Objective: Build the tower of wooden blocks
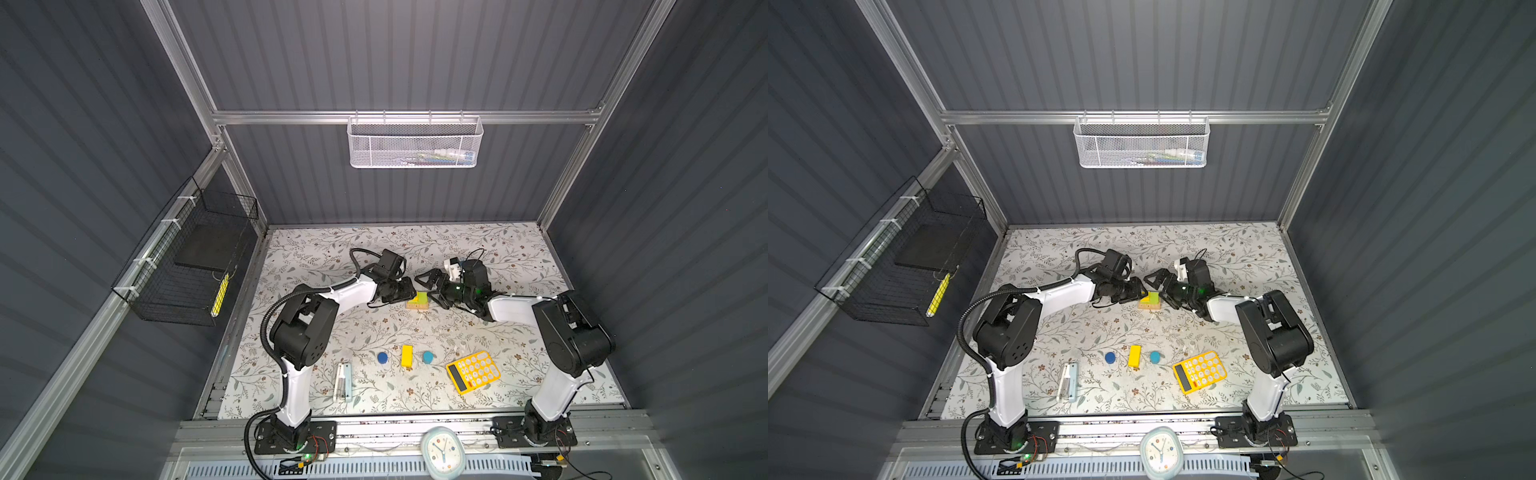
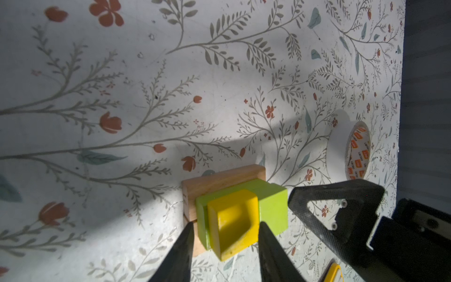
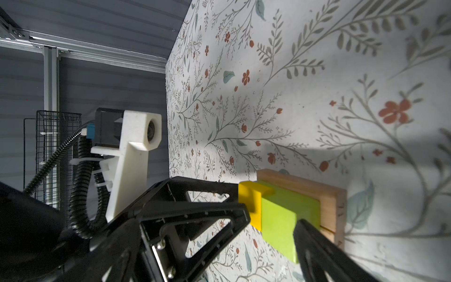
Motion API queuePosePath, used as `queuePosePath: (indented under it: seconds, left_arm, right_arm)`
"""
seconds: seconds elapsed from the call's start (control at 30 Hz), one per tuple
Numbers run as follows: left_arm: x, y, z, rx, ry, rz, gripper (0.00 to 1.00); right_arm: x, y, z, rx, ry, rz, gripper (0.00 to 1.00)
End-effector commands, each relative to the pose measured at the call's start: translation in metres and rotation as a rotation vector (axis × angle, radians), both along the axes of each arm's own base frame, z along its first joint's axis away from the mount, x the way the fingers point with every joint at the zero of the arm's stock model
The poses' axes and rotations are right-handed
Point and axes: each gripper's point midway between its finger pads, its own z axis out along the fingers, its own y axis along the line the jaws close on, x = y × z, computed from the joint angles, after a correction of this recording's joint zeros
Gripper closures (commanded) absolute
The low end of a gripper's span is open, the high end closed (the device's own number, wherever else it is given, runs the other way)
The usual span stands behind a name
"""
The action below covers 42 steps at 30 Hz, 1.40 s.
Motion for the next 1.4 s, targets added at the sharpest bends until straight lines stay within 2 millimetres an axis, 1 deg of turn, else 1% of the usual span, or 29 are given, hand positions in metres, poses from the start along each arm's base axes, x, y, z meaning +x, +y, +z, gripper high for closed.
queuePosePath:
  seconds: [0.0,0.2,0.4,0.9,1.0,1.17,1.37]
  left_arm:
    - [0.005,-0.006,0.028,-0.028,-0.063,-0.019,0.57]
    - [0.007,-0.009,0.029,-0.039,-0.065,-0.019,0.58]
    - [0.008,-0.010,0.034,-0.051,-0.078,-0.019,0.60]
    - [0.008,-0.012,0.035,-0.060,-0.078,-0.024,0.60]
    - [0.008,-0.012,0.037,-0.061,-0.081,-0.022,0.57]
    - [0.007,-0.011,0.041,-0.060,-0.089,-0.023,0.54]
    - [0.006,-0.009,0.050,-0.058,-0.104,-0.024,0.53]
  right_arm:
    - [0.003,0.006,0.005,0.011,-0.017,0.014,0.01]
    - [0.002,0.006,0.003,0.009,-0.014,0.015,0.01]
    - [0.002,0.006,0.003,0.008,-0.012,0.015,0.01]
    - [0.003,0.006,0.005,0.006,-0.018,0.012,0.01]
    - [0.004,0.005,0.008,0.007,-0.022,0.012,0.01]
    - [0.004,0.003,0.015,0.002,-0.036,0.008,0.01]
    - [0.004,-0.001,0.032,0.006,-0.069,-0.003,0.01]
